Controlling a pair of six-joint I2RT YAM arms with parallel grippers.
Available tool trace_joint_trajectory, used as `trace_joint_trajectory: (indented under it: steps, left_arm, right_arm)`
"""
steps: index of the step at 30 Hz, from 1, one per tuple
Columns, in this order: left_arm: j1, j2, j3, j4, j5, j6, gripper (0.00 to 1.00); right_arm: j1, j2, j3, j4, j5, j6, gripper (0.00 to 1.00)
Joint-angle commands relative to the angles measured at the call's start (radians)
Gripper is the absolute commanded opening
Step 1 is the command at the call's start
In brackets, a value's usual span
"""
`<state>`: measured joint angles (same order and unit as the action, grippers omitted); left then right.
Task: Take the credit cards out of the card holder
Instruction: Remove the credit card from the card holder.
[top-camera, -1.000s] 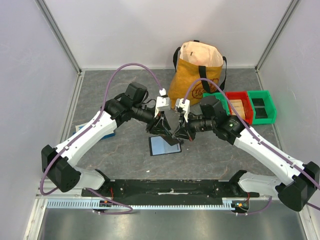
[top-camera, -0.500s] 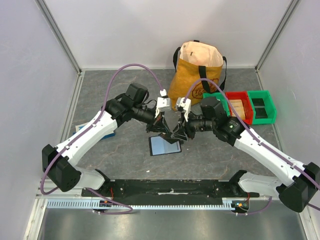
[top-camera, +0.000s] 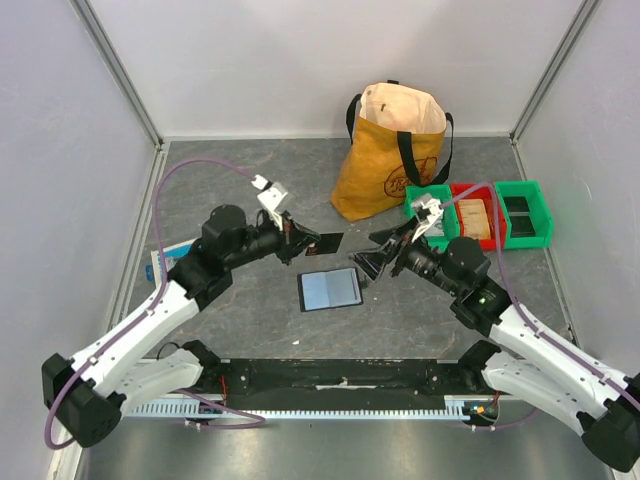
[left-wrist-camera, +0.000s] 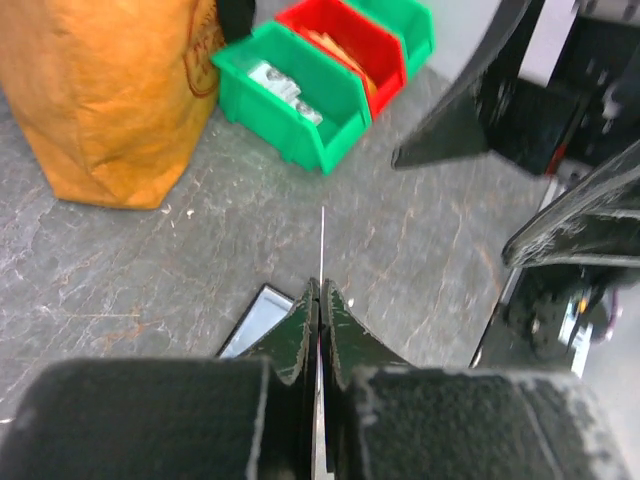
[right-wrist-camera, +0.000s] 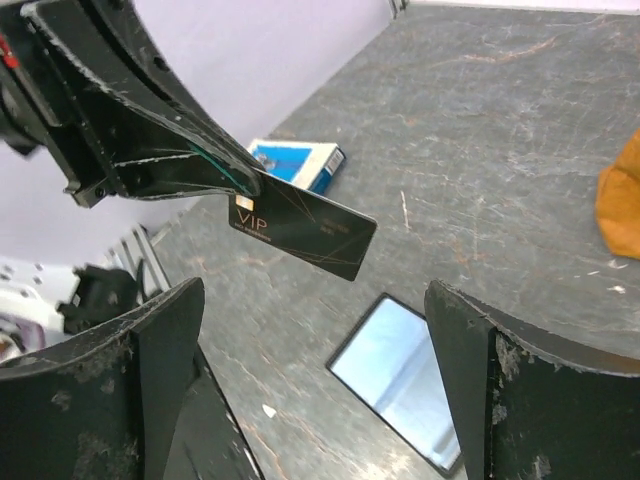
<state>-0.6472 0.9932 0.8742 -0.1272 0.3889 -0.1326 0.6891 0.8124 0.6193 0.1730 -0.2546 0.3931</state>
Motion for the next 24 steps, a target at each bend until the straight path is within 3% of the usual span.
trace_joint_trajectory:
  steps: [1,9,17,24]
  left_arm:
    - [0.001,-0.085,-0.121,0.349,-0.168,-0.353,0.02]
    - [-0.020,-0.099,-0.309,0.698,-0.300,-0.740,0.02]
    - [-0.104,-0.070,-0.362,0.834,-0.478,-0.887,0.02]
    - [-0.176,-0.033,-0.365,0.893,-0.539,-0.927,0.02]
  right_arm:
    - [-0.002,-0.021,-0.136,0.380,0.080,0.261,0.98]
    - [0.015,0.112,-0.355,0.952,0.141,0.572,0.98]
    - [0.079,0.260,-0.411,1.192,0.248,0.601,0.88]
    - [0.089,0.350,-0.386,1.333,0.290,0.613,0.77]
